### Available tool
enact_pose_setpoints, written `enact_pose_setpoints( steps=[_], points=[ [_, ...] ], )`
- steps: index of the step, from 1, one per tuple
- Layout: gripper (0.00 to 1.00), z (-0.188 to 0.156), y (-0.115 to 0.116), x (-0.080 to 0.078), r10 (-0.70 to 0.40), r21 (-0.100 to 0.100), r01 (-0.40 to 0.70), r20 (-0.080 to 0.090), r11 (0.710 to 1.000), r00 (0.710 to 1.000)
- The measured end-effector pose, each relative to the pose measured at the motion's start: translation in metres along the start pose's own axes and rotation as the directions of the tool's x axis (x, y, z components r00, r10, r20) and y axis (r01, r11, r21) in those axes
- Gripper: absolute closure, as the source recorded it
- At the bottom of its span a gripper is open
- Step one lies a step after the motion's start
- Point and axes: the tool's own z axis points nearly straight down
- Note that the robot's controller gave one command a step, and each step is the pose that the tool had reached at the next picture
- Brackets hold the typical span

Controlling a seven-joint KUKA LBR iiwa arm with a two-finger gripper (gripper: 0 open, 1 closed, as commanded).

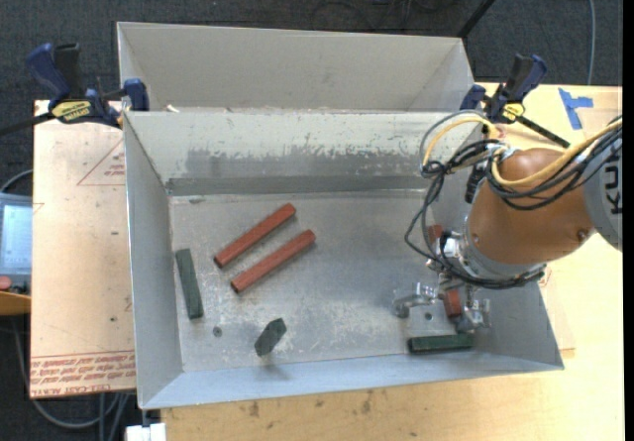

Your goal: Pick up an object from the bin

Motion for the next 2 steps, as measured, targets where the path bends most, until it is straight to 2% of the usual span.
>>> enact_pose_setpoints(
  steps=[1, 2],
  points=[
    [0.00, -0.003, 0.005, 0.023, -0.396, 0.000, 0.396, 0.010, 0.918, 0.918],
    [0.00, -0.007, -0.031, -0.012, -0.685, 0.003, 0.685, 0.002, 0.729, 0.729]
  ],
)
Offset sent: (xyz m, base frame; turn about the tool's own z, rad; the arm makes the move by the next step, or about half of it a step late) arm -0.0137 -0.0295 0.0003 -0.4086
